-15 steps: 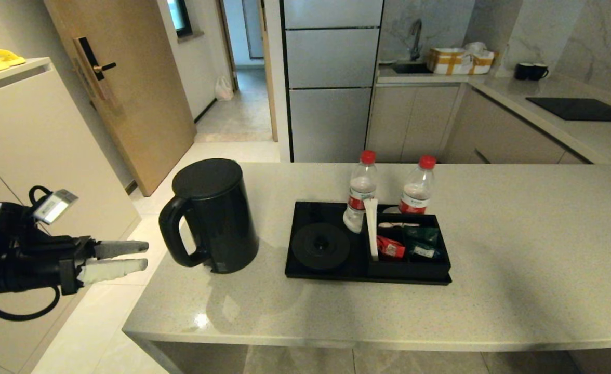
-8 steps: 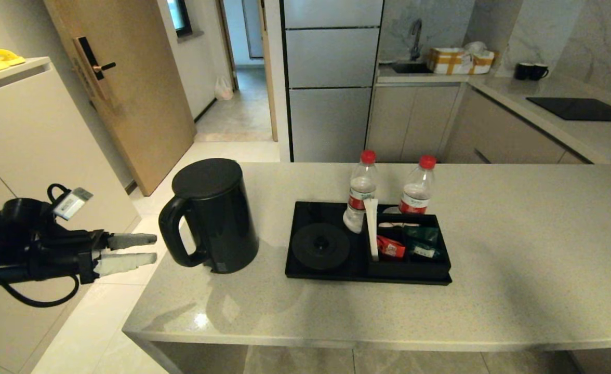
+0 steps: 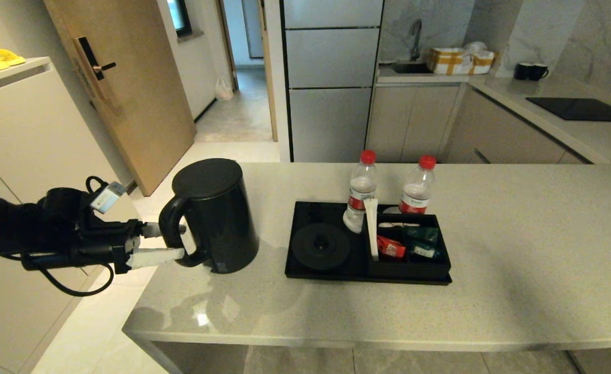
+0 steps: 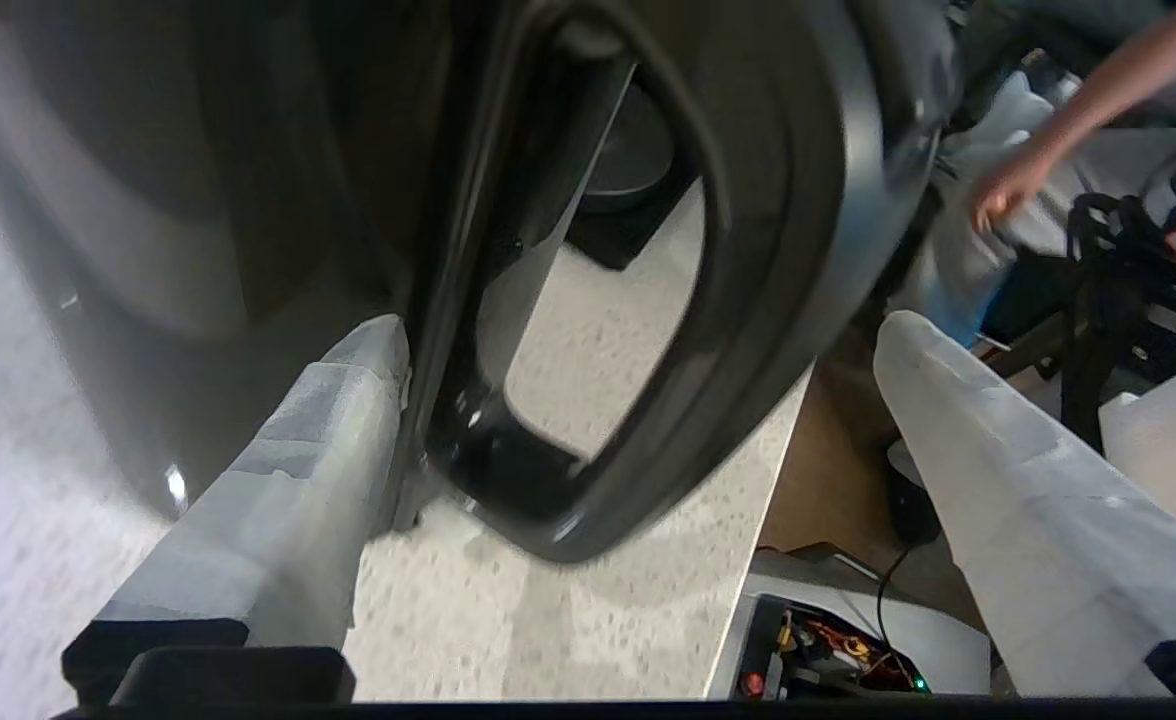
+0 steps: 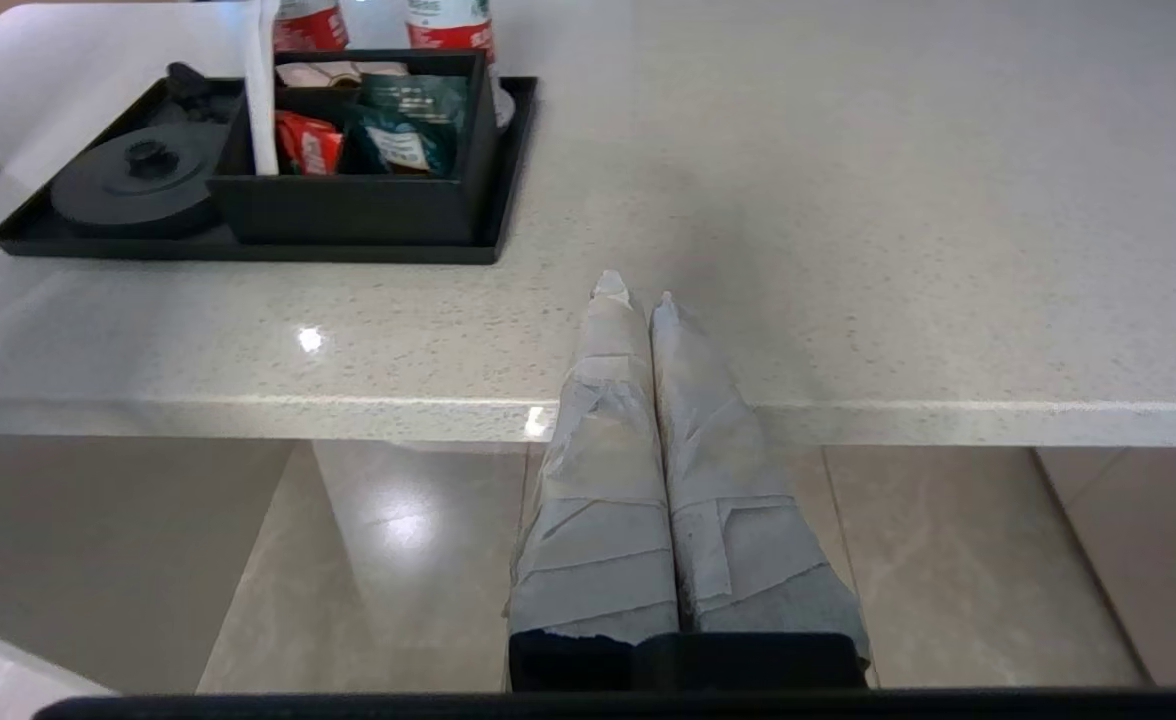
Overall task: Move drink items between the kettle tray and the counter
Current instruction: Return the kettle to its original position
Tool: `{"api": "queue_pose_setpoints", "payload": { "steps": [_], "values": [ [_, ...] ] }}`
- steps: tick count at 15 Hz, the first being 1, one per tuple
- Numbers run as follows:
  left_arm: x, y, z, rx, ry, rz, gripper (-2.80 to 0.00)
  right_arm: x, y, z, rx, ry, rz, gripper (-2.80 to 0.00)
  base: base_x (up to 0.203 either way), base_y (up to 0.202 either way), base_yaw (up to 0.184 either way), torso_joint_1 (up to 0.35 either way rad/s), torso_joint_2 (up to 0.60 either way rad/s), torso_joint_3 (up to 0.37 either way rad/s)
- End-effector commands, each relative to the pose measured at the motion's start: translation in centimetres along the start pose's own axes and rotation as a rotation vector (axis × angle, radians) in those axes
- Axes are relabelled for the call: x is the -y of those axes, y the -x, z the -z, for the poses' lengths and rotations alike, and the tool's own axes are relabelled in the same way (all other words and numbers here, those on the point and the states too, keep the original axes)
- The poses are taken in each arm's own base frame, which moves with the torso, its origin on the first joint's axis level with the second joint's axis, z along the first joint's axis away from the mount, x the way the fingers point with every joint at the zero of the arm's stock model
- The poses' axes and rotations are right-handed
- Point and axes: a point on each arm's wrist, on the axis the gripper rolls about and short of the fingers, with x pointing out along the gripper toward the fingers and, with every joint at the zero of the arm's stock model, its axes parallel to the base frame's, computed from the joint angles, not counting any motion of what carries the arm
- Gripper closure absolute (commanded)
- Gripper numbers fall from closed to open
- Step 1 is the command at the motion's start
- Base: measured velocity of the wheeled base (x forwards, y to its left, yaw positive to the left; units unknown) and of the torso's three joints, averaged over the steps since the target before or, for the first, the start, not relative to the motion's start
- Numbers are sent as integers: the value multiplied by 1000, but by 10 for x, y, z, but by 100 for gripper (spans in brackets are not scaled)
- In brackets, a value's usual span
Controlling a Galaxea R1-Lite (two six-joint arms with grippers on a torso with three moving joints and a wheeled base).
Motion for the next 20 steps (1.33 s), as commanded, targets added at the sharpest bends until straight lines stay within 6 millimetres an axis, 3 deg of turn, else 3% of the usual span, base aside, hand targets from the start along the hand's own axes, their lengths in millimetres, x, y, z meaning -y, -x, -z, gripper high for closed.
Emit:
{"api": "queue_pose_setpoints", "payload": {
  "steps": [1, 7, 11, 16, 18, 20],
  "values": [
    [1, -2, -4, 37, -22, 38, -280, 0, 0, 0, 0, 1, 1, 0, 0, 0, 0, 0, 0, 0],
    [8, -9, -1, 52, 1, 84, -280, 0, 0, 0, 0, 1, 1, 0, 0, 0, 0, 0, 0, 0],
    [17, -32, 9, 22, 27, 143, -280, 0, 0, 0, 0, 1, 1, 0, 0, 0, 0, 0, 0, 0],
    [10, -36, 18, -29, 49, 112, -280, 0, 0, 0, 0, 1, 2, 0, 0, 0, 0, 0, 0, 0],
    [-4, -41, 23, -51, 63, 94, -280, 0, 0, 0, 0, 1, 2, 0, 0, 0, 0, 0, 0, 0],
    [-6, -44, 19, -59, 53, 92, -280, 0, 0, 0, 0, 1, 1, 0, 0, 0, 0, 0, 0, 0]
  ]
}}
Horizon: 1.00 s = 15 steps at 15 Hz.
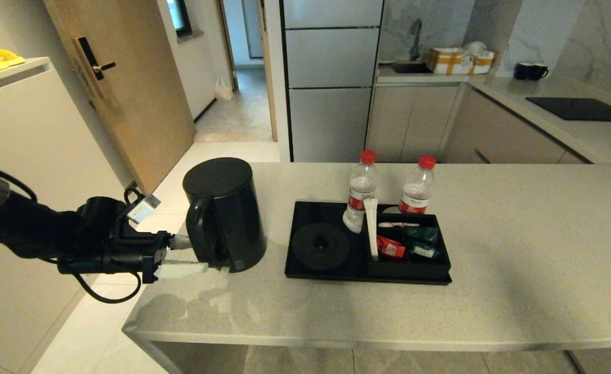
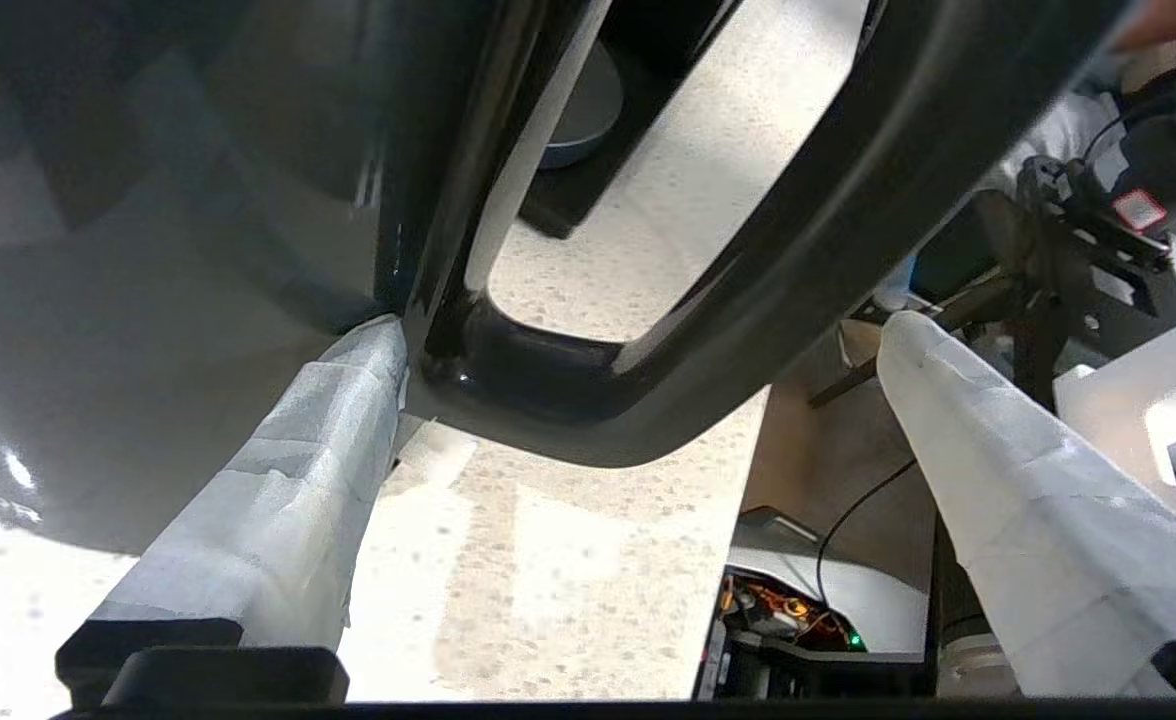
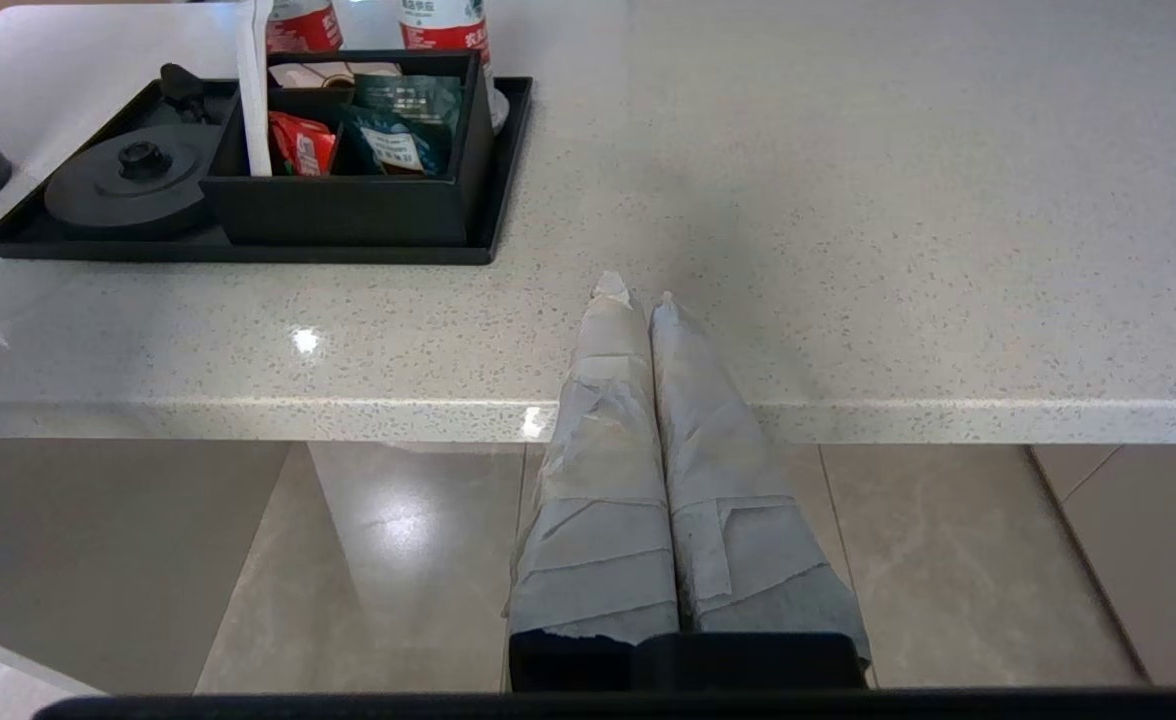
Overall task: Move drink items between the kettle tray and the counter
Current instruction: Return the kettle to its original position
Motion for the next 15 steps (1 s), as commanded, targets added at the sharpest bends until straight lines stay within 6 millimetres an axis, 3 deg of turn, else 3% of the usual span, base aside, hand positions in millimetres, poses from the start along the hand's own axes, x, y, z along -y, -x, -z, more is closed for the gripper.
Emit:
{"api": "queue_pose_setpoints", "payload": {
  "steps": [1, 12, 15],
  "values": [
    [-4, -5, -2, 4, -11, 14, -280, 0, 0, 0, 0, 1, -1, 0, 0, 0, 0, 0, 0, 0],
    [25, 2, -27, 37, -79, 34, -280, 0, 0, 0, 0, 1, 0, 0, 0, 0, 0, 0, 0, 0],
    [25, -6, -30, 27, -93, 51, -280, 0, 0, 0, 0, 1, 1, 0, 0, 0, 0, 0, 0, 0]
  ]
}}
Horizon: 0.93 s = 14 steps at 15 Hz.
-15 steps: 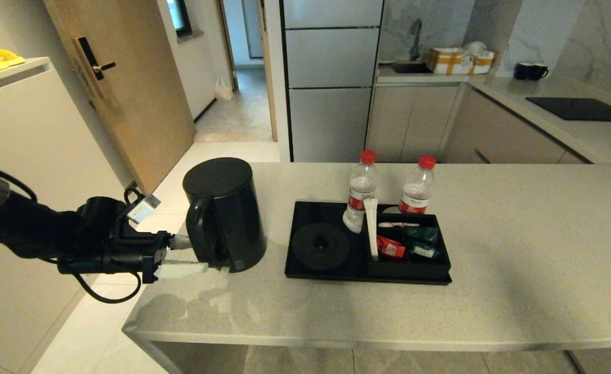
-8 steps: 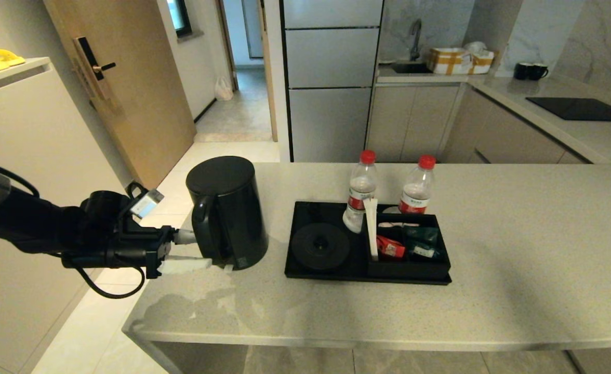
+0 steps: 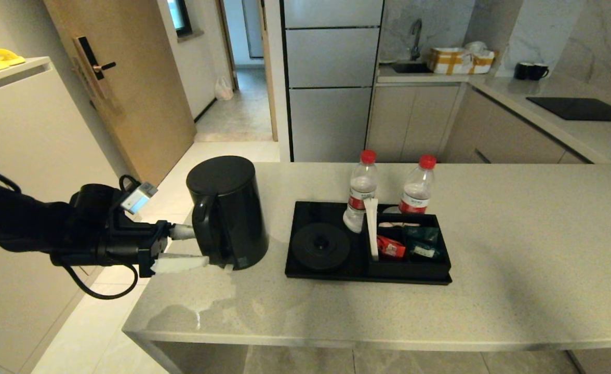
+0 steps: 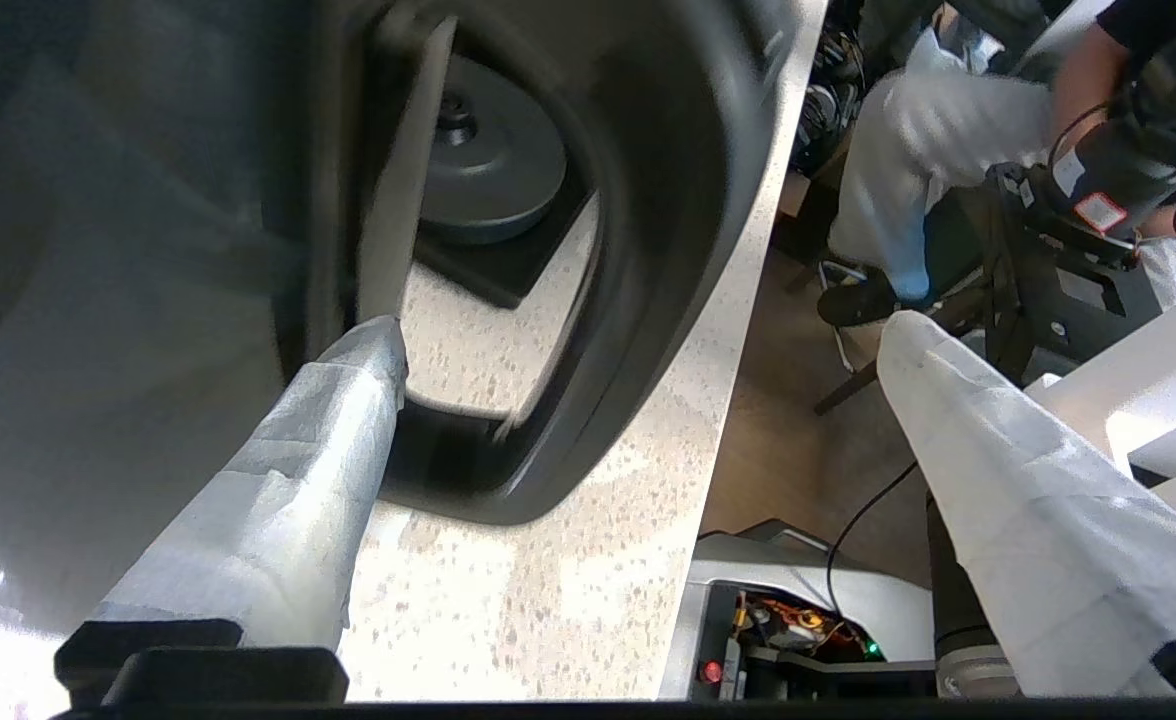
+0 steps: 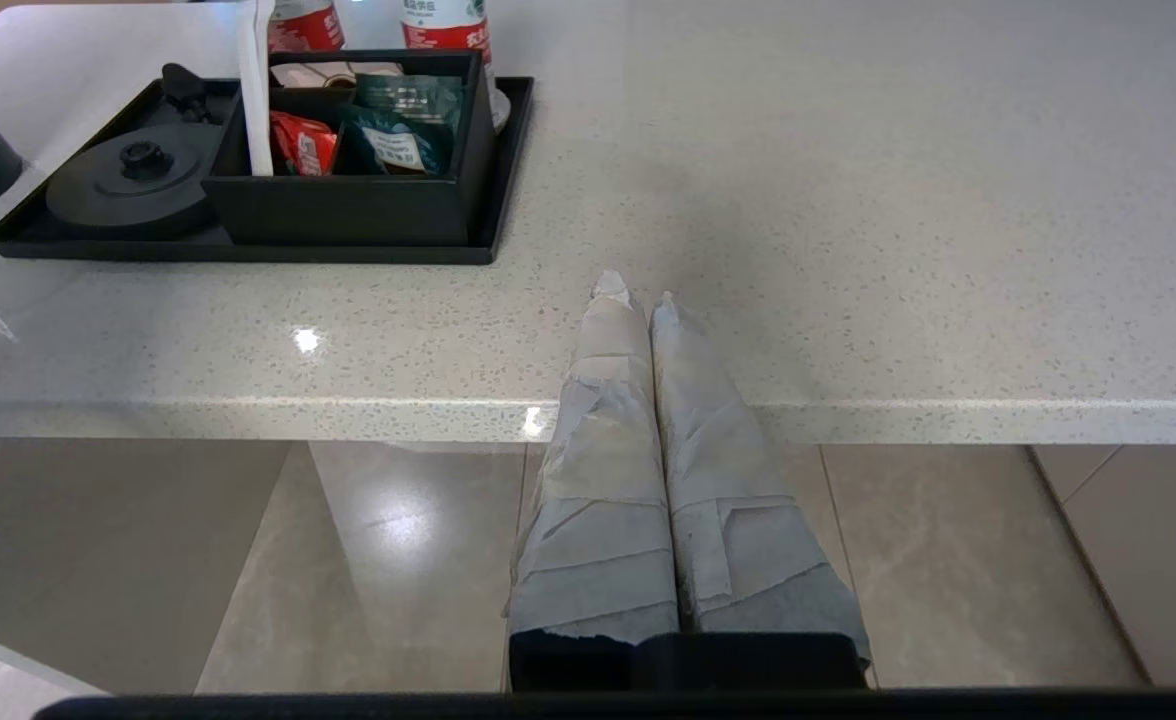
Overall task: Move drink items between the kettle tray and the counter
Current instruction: Return the kettle to its original position
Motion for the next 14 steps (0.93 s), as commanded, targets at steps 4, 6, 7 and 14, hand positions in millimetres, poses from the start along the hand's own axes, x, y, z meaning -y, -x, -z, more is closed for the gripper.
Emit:
{"api": "queue_pose_setpoints", "payload": {
  "steps": [4, 6, 7, 14],
  "values": [
    [7, -15, -5, -7, -26, 48, -280, 0, 0, 0, 0, 1, -1, 0, 0, 0, 0, 0, 0, 0],
    [9, -20, -5, -12, -24, 64, -280, 0, 0, 0, 0, 1, -1, 0, 0, 0, 0, 0, 0, 0],
    [10, -24, -5, -15, -26, 74, -280, 0, 0, 0, 0, 1, -1, 0, 0, 0, 0, 0, 0, 0],
    [22, -50, -7, -68, -32, 122, -280, 0, 0, 0, 0, 1, -1, 0, 0, 0, 0, 0, 0, 0]
  ]
}}
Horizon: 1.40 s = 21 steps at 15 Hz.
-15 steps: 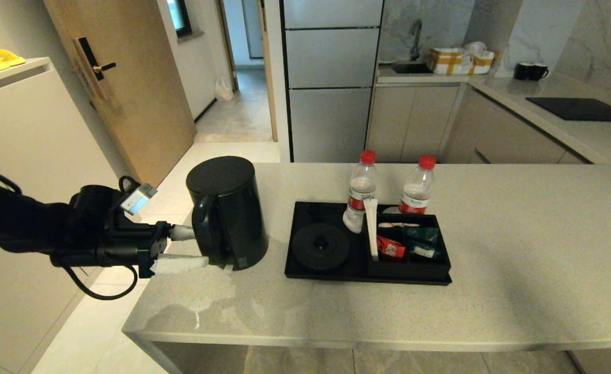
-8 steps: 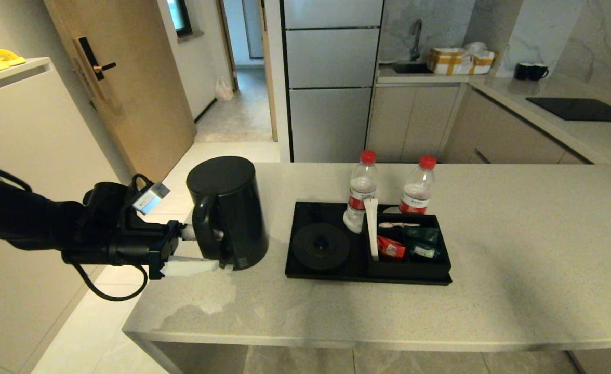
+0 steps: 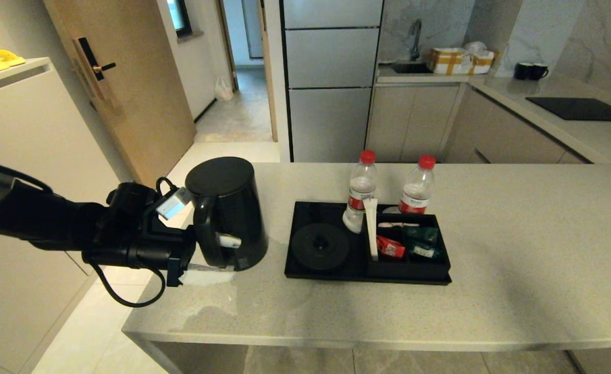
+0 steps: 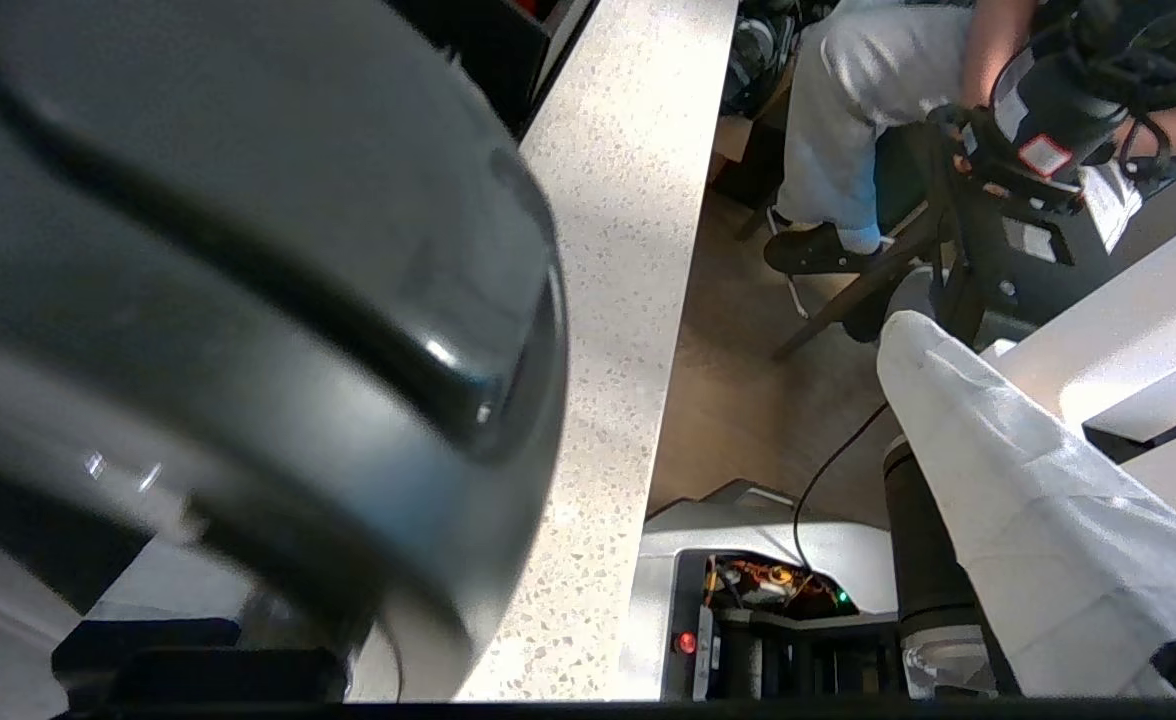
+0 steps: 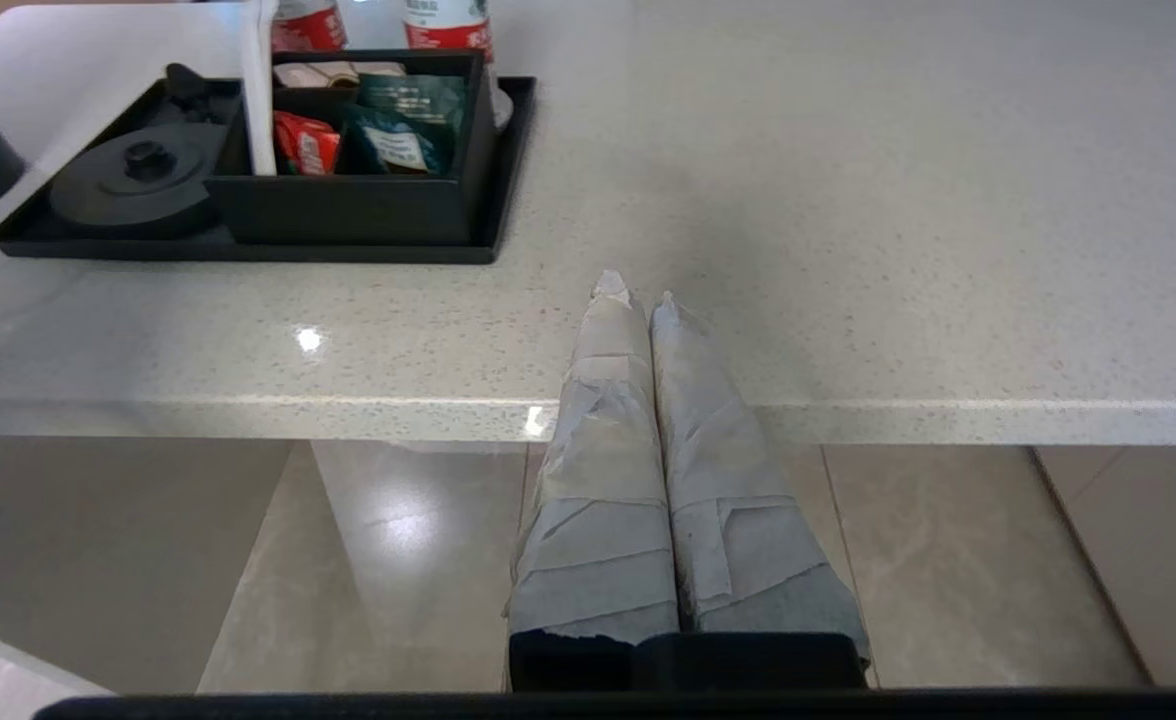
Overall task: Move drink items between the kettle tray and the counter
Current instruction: Return the kettle to its original position
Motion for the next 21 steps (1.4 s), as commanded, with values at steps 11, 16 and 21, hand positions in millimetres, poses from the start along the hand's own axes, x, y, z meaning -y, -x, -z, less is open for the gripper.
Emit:
{"api": "queue_pose_setpoints", "payload": {
  "steps": [11, 16, 21],
  "values": [
    [6, -5, -3, -21, 7, 2, 0, 0, 0, 0, 0, 1, 1, 0, 0, 0, 0, 0, 0, 0],
    [10, -6, -9, -22, 20, 2, 0, 0, 0, 0, 0, 1, 2, 0, 0, 0, 0, 0, 0, 0],
    [22, -27, -40, 13, -140, -24, 0, 0, 0, 0, 0, 1, 2, 0, 0, 0, 0, 0, 0, 0]
  ]
}}
